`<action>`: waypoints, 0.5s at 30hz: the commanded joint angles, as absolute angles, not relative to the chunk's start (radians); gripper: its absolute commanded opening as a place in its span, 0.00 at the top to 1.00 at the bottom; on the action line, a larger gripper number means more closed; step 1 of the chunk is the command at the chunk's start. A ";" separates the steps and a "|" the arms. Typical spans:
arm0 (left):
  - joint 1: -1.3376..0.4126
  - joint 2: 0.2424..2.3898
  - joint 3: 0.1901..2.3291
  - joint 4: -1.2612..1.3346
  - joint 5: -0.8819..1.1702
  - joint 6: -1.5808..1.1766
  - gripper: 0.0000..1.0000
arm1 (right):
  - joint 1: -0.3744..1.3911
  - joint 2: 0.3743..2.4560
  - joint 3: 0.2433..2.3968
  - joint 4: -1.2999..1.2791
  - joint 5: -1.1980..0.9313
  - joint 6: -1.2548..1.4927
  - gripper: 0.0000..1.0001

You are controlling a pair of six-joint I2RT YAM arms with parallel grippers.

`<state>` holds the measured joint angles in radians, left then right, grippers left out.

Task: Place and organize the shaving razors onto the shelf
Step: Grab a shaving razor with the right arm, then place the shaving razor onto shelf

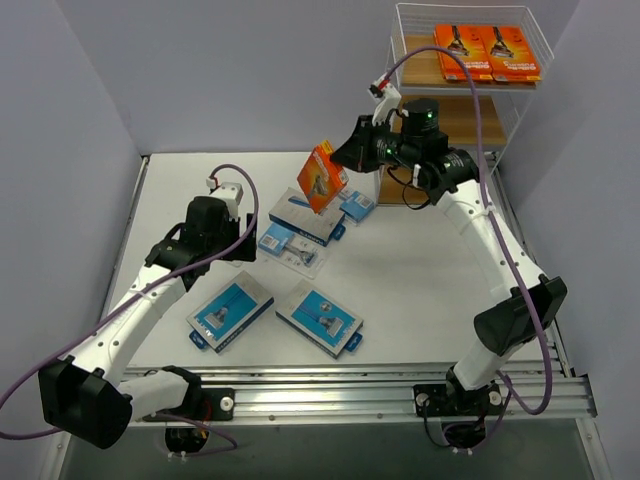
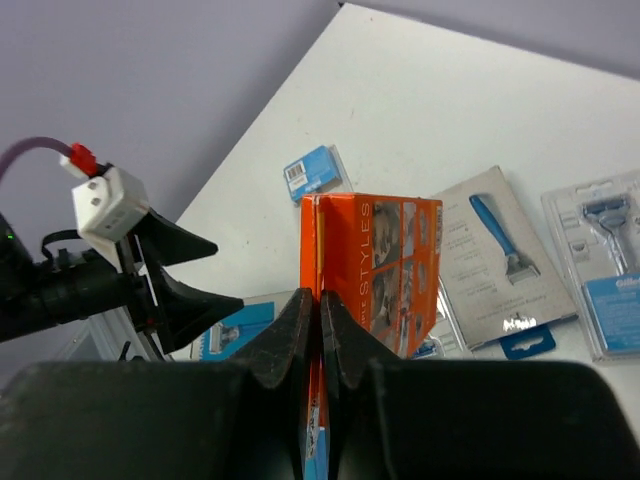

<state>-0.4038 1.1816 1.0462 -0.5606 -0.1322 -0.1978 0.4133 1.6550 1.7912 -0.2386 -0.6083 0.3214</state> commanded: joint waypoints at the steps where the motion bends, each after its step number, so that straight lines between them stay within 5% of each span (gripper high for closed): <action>1: -0.399 1.160 1.083 -0.551 -0.118 -0.193 0.06 | 0.417 1.629 1.897 -0.201 -0.652 0.294 1.00; 15: -0.400 1.166 1.085 -0.551 -0.103 -0.198 0.06 | 0.281 1.450 1.756 0.390 -0.514 0.682 1.00</action>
